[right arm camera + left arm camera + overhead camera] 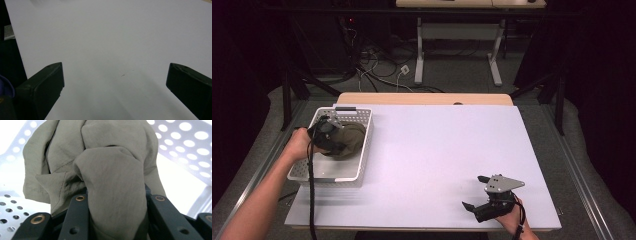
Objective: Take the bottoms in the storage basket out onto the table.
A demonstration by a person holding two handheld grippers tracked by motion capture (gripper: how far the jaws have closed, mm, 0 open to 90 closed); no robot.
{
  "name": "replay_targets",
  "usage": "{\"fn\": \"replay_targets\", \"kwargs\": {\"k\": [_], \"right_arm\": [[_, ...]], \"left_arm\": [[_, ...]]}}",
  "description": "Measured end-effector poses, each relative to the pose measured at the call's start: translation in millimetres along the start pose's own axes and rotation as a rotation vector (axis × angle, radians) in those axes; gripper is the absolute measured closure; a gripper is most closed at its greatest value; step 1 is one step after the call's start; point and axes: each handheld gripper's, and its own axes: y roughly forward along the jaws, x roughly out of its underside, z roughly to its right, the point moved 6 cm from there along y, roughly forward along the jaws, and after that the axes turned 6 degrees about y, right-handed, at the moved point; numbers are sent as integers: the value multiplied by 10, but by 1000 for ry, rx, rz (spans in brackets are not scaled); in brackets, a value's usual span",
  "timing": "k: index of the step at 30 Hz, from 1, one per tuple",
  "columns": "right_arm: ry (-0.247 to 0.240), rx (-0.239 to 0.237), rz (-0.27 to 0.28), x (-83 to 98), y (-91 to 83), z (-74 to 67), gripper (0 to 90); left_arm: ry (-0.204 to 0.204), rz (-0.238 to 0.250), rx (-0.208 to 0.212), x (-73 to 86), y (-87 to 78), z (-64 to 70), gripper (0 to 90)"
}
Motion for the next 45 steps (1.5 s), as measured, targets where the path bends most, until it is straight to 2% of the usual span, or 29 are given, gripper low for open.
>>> {"fn": "replay_targets", "kwargs": {"k": [10,14,19,21,23,29,36,45], "right_arm": [[-2,2,1,-1,-2,1,10],[-1,0,1,-1,0,1,10],[0,1,1,-1,1,-1,10],[-1,3,1,-1,1,0,10],[0,1,1,0,1,1,10],[-1,2,-1,0,2,0,10],[0,0,1,1,2,3,10],[1,-1,0,3,6,10,10]], "left_arm": [[19,-14,8,-44,-112,-39,701],[62,-51,6,-50,-161,-39,705],[76,-64,16,-56,-201,-36,709],[97,-75,21,-67,-239,-37,710],[96,-75,21,-72,-251,-36,712],[138,-116,28,-89,-316,-39,717],[154,-138,16,-104,-407,-81,720],[172,-157,20,-107,-483,-106,724]]}}
